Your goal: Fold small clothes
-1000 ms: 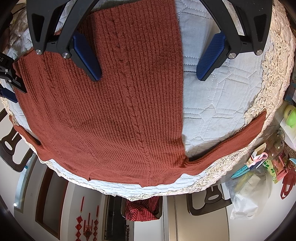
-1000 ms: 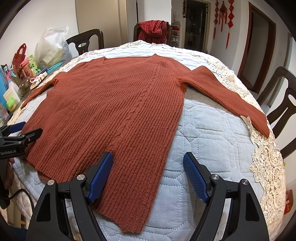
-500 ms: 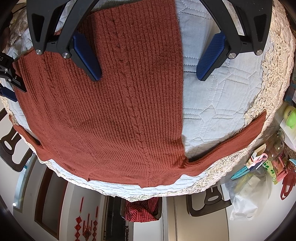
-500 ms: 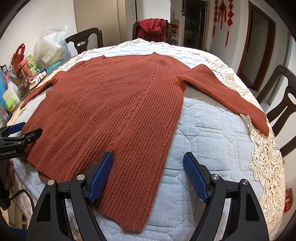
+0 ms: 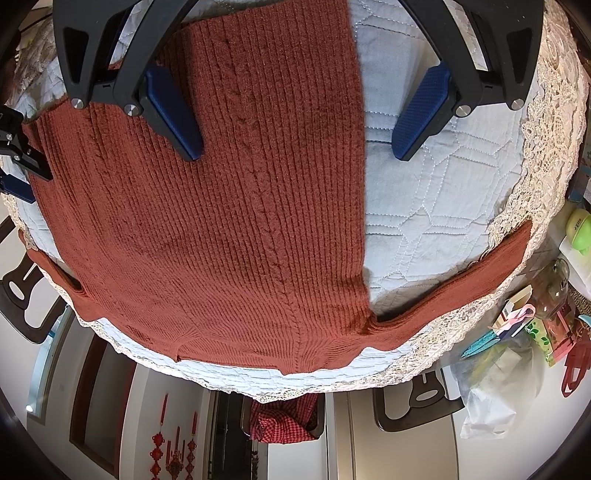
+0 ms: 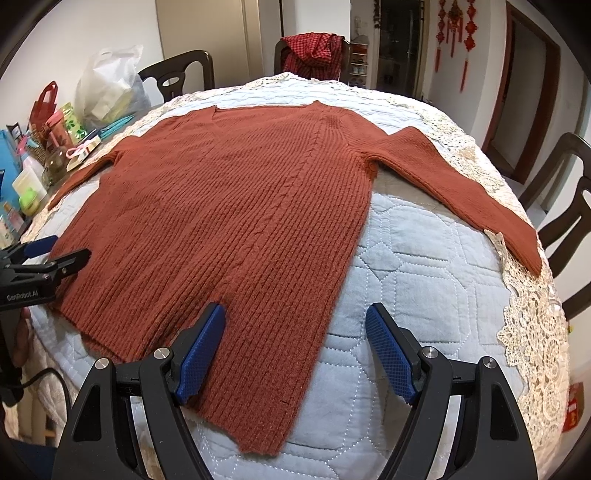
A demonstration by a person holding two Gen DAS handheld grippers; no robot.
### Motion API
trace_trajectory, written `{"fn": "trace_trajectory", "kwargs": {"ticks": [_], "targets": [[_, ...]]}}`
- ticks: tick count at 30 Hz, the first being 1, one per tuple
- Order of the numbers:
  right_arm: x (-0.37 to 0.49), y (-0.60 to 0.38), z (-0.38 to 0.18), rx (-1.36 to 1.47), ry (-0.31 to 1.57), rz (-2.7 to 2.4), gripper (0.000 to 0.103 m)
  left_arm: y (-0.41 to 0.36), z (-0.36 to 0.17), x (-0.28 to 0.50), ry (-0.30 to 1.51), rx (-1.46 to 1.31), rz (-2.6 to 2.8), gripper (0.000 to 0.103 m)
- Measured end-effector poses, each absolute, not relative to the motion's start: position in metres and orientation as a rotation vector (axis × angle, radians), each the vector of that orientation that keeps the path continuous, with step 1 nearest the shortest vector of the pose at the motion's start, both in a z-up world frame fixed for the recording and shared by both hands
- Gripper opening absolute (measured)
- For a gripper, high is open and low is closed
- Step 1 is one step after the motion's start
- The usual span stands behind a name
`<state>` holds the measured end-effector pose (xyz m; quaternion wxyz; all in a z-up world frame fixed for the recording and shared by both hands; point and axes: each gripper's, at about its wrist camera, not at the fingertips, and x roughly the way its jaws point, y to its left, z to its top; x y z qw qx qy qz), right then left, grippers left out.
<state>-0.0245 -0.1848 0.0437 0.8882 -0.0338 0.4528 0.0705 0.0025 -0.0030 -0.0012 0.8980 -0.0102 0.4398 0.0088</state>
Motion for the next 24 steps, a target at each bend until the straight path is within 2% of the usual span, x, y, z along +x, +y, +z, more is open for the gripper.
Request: {"fn": "trace_trajectory", "kwargs": {"ticks": [24], "targets": [[-0.018, -0.180, 0.057, -0.050, 0.915, 0.155, 0.079, 0.005, 0.012, 0.007, 0.883, -0.038, 0.026, 0.100]]}}
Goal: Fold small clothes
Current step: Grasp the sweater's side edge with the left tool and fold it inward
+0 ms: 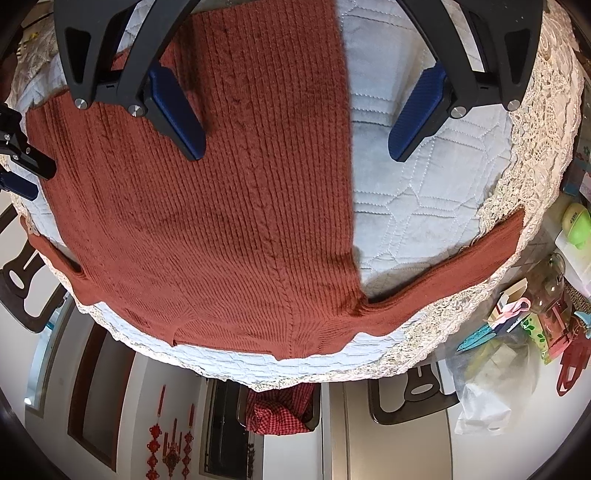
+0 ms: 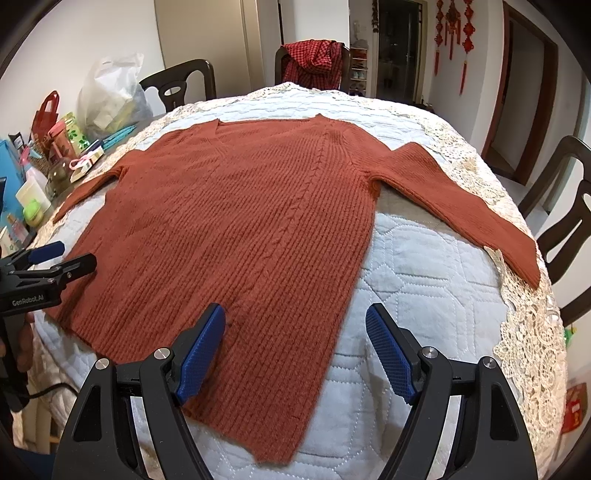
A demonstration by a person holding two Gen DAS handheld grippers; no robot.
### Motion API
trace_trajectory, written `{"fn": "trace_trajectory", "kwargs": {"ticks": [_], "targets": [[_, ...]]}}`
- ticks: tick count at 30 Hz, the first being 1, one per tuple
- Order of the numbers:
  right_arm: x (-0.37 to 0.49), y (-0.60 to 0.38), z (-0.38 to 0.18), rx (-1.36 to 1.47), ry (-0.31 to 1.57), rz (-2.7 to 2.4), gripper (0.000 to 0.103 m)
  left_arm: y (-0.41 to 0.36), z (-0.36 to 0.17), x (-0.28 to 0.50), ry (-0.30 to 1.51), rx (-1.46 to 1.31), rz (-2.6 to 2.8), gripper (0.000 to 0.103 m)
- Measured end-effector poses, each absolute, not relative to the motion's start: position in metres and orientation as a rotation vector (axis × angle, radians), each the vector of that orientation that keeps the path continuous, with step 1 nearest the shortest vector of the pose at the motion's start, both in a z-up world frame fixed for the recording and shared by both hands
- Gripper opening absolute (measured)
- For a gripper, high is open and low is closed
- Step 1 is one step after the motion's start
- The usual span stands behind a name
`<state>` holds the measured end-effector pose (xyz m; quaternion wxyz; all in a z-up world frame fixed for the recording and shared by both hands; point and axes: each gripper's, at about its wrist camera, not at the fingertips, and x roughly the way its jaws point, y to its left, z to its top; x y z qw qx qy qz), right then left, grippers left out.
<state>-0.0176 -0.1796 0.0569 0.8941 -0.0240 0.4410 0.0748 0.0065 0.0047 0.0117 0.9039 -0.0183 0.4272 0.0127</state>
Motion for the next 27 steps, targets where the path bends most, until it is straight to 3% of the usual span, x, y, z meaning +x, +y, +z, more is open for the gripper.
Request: {"fn": "trace_trajectory", "kwargs": {"ticks": [10, 19, 27], "targets": [[-0.003, -0.166, 0.061, -0.055, 0.904, 0.197, 0.079, 0.043, 0.016, 0.025, 0.865, -0.114, 0.069, 0.095], [0.009, -0.153, 0.063, -0.054, 0.903, 0.234, 0.079, 0.142, 0.013, 0.033, 0.801, -0.404, 0.215, 0.085], [0.019, -0.146, 0.055, -0.048, 0.931, 0.239, 0.079, 0.185, -0.003, 0.045, 0.777, -0.582, 0.247, 0.079]]}}
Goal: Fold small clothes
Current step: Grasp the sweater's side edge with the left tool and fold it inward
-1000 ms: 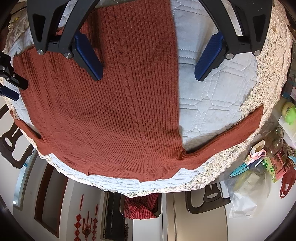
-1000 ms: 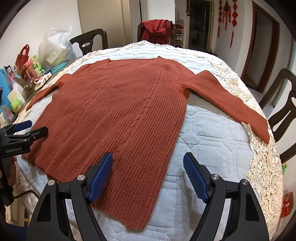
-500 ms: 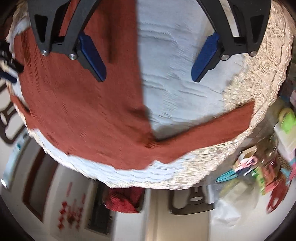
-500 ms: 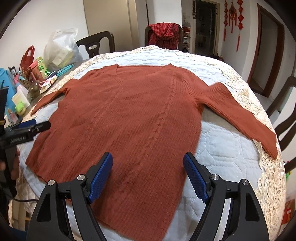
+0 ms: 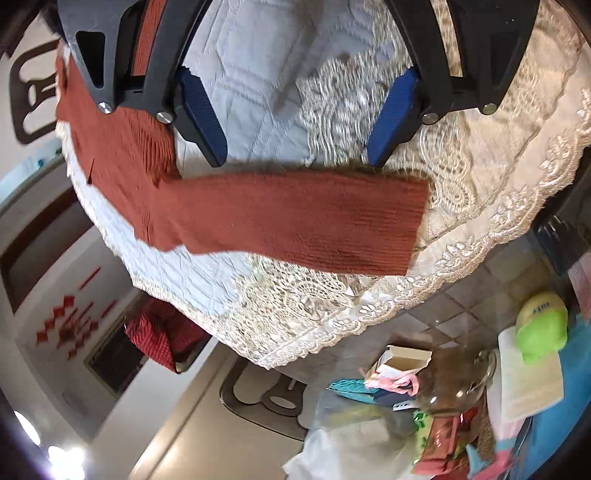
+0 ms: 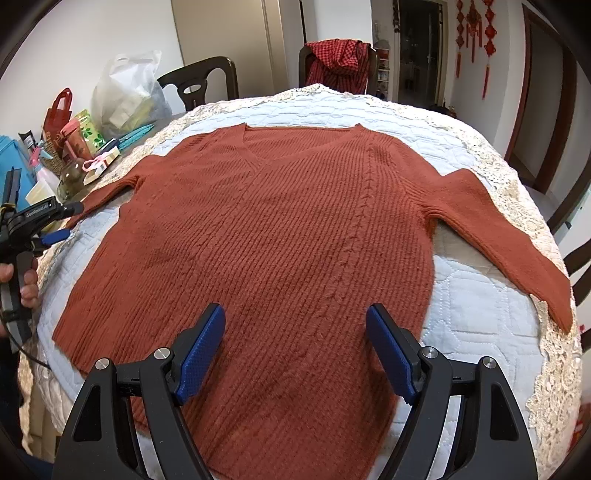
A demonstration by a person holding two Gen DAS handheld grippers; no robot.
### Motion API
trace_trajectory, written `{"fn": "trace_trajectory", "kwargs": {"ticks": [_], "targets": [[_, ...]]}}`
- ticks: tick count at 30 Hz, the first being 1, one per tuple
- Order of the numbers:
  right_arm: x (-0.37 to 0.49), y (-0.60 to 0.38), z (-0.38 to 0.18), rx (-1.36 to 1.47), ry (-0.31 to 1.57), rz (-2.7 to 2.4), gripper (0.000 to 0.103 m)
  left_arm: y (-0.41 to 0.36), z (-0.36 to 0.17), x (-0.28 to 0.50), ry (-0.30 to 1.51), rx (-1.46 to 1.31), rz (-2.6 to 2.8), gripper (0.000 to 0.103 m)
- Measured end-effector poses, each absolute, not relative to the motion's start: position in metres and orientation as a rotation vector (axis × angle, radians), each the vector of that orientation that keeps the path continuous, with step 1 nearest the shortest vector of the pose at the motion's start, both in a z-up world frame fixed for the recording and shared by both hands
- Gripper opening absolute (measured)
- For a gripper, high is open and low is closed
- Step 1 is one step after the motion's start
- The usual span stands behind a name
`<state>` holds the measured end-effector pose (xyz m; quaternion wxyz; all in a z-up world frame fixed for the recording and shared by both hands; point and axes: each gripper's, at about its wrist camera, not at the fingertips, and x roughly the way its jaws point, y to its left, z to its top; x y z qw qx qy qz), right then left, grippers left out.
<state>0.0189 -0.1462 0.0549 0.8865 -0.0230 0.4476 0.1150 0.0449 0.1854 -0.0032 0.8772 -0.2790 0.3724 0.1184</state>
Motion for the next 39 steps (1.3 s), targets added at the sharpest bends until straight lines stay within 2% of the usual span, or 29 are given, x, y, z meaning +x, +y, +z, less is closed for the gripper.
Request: {"fn": "trace_trajectory", "kwargs": {"ticks": [5, 7, 8, 10, 12, 15, 18, 24, 31, 34, 37, 38, 39], "targets": [[0.023, -0.144, 0.054, -0.055, 0.938, 0.242, 0.079, 0.198, -0.007, 0.053, 0.758, -0.622, 0.260, 0.065], [0.025, -0.144, 0.054, -0.055, 0.940, 0.242, 0.079, 0.204, -0.008, 0.054, 0.744, -0.630, 0.282, 0.049], [0.025, -0.143, 0.054, -0.055, 0.941, 0.243, 0.079, 0.207, -0.008, 0.056, 0.744, -0.630, 0.293, 0.046], [0.027, -0.143, 0.053, -0.053, 0.941, 0.245, 0.079, 0.210, -0.007, 0.058, 0.740, -0.628, 0.302, 0.027], [0.028, -0.142, 0.053, -0.051, 0.941, 0.248, 0.079, 0.209, -0.001, 0.060, 0.737, -0.606, 0.293, 0.020], [0.028, -0.143, 0.053, -0.044, 0.938, 0.253, 0.079, 0.200, 0.017, 0.066, 0.706, -0.555, 0.255, 0.019], [0.028, -0.145, 0.053, -0.031, 0.935, 0.258, 0.079, 0.179, 0.042, 0.076, 0.662, -0.483, 0.179, 0.014], [0.026, -0.152, 0.054, 0.003, 0.927, 0.259, 0.079, 0.099, 0.085, 0.118, 0.607, -0.342, -0.083, 0.014], [0.028, -0.164, 0.056, 0.050, 0.925, 0.231, 0.079, -0.006, 0.062, 0.161, 0.735, -0.258, -0.357, 0.013], [0.028, -0.168, 0.060, 0.057, 0.922, 0.222, 0.079, -0.011, 0.056, 0.146, 0.744, -0.271, -0.391, 0.013], [0.032, -0.168, 0.066, 0.061, 0.908, 0.236, 0.079, 0.015, 0.067, 0.124, 0.696, -0.296, -0.347, 0.013], [0.035, -0.167, 0.070, 0.063, 0.905, 0.247, 0.079, 0.026, 0.069, 0.115, 0.682, -0.305, -0.322, 0.014], [0.040, -0.164, 0.074, 0.071, 0.900, 0.269, 0.079, 0.039, 0.069, 0.109, 0.670, -0.313, -0.285, 0.020]]}}
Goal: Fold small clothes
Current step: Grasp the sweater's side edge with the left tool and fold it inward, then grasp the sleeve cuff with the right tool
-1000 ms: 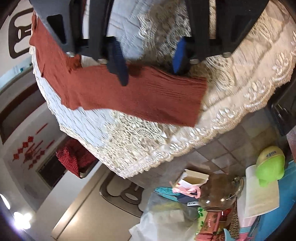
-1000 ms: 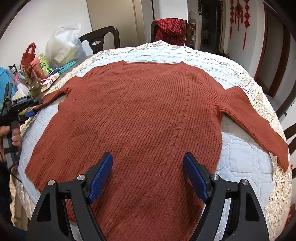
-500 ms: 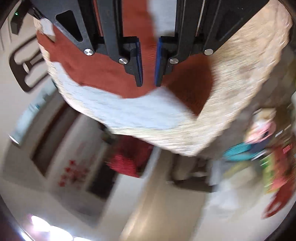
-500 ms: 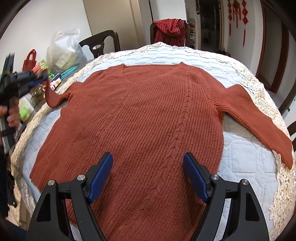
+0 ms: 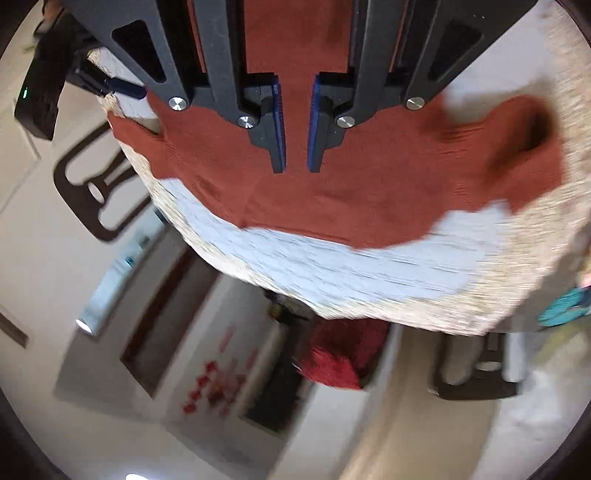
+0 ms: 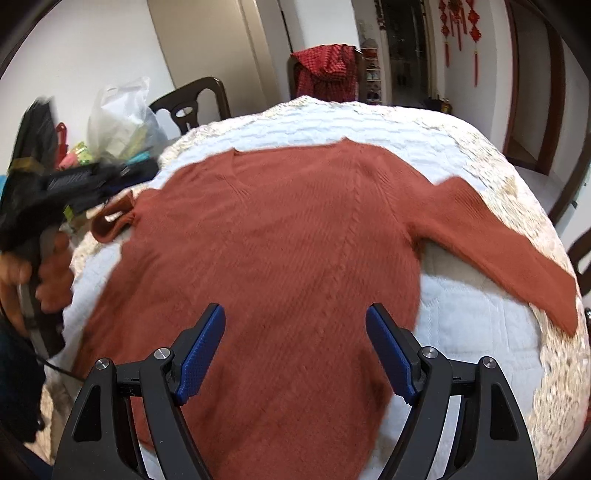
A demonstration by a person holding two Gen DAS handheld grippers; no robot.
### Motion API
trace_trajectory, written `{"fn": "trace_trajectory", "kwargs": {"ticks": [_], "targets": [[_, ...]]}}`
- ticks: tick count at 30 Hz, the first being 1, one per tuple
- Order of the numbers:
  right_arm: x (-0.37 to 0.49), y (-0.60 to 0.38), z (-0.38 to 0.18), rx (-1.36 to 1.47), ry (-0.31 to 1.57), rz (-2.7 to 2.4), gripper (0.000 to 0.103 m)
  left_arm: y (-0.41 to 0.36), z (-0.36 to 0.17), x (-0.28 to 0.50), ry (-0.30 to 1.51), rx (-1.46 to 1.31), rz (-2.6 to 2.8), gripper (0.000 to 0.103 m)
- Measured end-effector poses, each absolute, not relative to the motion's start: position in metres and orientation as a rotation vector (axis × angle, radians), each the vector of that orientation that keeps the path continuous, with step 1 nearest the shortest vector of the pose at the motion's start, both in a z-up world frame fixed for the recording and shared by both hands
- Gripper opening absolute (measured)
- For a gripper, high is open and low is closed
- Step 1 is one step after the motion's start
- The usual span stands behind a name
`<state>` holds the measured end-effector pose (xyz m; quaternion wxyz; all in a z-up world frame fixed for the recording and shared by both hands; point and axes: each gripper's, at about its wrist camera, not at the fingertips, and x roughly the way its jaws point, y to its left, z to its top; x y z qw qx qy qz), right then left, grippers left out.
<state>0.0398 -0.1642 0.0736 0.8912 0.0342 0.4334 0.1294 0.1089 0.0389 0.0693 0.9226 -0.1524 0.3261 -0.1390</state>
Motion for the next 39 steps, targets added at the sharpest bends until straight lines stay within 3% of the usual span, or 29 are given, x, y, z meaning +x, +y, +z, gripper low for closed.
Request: {"fn": "trace_trajectory", "kwargs": {"ticks": [1, 4, 6, 9, 19, 26, 28, 39], "targets": [[0.043, -0.162, 0.076, 0.081, 0.895, 0.290, 0.079, 0.053, 0.071, 0.101, 0.655, -0.319, -0.244, 0.030], [0.060, -0.142, 0.089, 0.137, 0.882, 0.395, 0.077, 0.091, 0.069, 0.082, 0.617, -0.323, -0.100, 0.039], [0.074, -0.117, 0.099, 0.137, 0.877, 0.469, 0.069, 0.110, 0.063, 0.072, 0.619, -0.325, -0.028, 0.045], [0.101, -0.064, 0.108, 0.138, 0.888, 0.592, 0.063, 0.132, 0.050, 0.063, 0.635, -0.354, 0.044, 0.047], [0.178, 0.080, 0.074, 0.281, 1.106, 0.794, 0.062, 0.159, 0.021, 0.040, 0.671, -0.383, 0.093, 0.053], [0.216, 0.117, 0.035, 0.353, 1.282, 0.743, 0.027, 0.164, 0.021, 0.038, 0.662, -0.381, 0.088, 0.053], [0.221, 0.118, 0.033, 0.356, 1.278, 0.734, 0.005, 0.165, 0.021, 0.040, 0.662, -0.385, 0.083, 0.053], [0.209, -0.018, 0.102, 0.377, 0.944, 0.547, 0.005, 0.135, 0.032, 0.077, 0.681, -0.346, -0.033, 0.053]]}}
